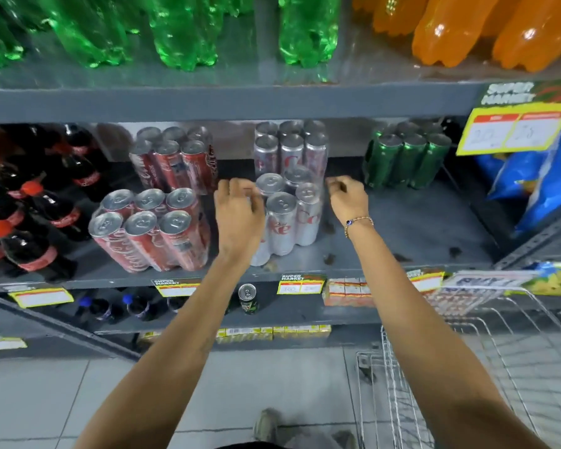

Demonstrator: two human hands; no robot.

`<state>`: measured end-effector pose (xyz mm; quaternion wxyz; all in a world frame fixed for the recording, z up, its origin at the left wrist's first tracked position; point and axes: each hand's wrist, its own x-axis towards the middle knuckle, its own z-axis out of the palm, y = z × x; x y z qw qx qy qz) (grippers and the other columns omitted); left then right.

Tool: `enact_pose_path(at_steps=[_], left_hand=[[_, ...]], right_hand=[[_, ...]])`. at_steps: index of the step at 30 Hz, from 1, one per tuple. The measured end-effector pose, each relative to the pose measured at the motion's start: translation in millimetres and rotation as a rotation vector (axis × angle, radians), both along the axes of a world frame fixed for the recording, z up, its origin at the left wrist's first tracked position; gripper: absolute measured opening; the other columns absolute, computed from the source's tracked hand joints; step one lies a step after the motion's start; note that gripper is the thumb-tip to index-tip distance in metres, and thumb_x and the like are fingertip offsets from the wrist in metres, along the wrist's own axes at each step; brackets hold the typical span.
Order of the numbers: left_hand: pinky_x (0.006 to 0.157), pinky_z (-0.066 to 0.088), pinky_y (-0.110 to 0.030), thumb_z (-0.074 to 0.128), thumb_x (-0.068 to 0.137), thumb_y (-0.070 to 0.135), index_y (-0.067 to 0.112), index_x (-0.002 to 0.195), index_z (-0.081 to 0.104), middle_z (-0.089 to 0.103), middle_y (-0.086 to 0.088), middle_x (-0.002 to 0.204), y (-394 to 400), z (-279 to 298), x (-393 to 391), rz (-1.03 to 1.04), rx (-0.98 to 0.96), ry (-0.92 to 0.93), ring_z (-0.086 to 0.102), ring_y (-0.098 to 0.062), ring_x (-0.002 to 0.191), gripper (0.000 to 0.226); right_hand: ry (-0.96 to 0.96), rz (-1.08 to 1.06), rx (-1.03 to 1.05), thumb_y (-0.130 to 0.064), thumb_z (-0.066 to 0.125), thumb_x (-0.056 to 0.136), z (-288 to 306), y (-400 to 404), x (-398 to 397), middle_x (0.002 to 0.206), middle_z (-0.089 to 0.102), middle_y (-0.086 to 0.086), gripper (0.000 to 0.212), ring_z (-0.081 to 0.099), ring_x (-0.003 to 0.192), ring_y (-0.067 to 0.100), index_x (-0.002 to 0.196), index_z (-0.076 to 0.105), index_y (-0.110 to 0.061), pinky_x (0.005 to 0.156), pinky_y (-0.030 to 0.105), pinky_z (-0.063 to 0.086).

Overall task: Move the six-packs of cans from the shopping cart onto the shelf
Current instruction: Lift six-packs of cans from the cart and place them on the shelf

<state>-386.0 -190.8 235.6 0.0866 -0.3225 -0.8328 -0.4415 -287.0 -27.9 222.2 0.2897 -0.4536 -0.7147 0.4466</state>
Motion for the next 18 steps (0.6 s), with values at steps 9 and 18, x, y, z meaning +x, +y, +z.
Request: enact_pose_path(at_steps=[9, 18], left_hand=[[0.064, 0.042, -0.007, 0.056, 0.089, 0.022, 0.011, 0.085, 0.067, 0.064, 0.003, 0.072, 83, -56, 182, -0.795, -0.182, -0.377, 0.055, -0.003, 0.063, 0.016], [0.067, 0.045, -0.035, 0.056, 0.084, 0.025, -0.004, 0.094, 0.068, 0.071, -0.029, 0.094, 127, -176, 399, -1.211, -0.774, -0.620, 0.059, -0.018, 0.072, 0.033]], right_hand=[[0.028, -0.267, -0.063, -0.015, 0.048, 0.092, -52, -17, 225, 0.078, 0.068, 0.015, 0.022, 0.060, 0.069, 0.019, 0.097, 0.067, -0.006, 0.070, 0.029, 0.050], [-0.230, -0.836, -0.566, -0.019, 0.048, 0.089, -187, -68, 462, 0.093, 0.066, 0.020, 0.030, 0.058, 0.087, 0.026, 0.105, 0.065, 0.000, 0.084, 0.039, 0.046]])
